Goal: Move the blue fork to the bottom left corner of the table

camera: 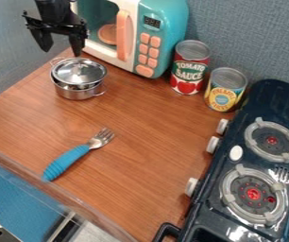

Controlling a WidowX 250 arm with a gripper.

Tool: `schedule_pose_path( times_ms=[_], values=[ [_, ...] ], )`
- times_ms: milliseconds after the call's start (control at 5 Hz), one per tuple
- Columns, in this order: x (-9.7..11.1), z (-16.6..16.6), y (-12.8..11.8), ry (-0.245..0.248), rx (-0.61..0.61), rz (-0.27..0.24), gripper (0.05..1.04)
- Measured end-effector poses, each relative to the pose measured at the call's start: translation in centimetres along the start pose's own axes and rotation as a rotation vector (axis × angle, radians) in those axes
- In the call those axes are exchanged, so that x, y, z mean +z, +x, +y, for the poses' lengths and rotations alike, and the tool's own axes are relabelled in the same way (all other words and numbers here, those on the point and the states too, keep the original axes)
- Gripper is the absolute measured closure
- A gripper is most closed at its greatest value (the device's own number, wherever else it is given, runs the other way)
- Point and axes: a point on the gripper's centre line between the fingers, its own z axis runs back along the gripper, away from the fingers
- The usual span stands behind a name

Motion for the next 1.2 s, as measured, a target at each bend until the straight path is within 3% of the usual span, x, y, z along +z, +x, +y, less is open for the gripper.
schedule_pose_path(
  times_ms=[200,400,600,800,1000,1200],
  values=[
    [-1.2,-0.1,-0.9,-0.009,-0.003,0.037,0.084],
    [-1.5,-1.5,-3.1,-0.033,-0.085,0.057,0.084],
    [0.9,-3.1,-4.8,-0.064,-0.182,0.005,0.084],
    [1.9,-4.2,-7.8,-0.088,-0.326,-0.016,0.084],
    [0.9,-5.5,-11.1,-0.094,-0.497,0.024,0.084],
    [-0.2,-6.1,-13.7,-0.080,-0.592,0.074,0.084]
  ],
)
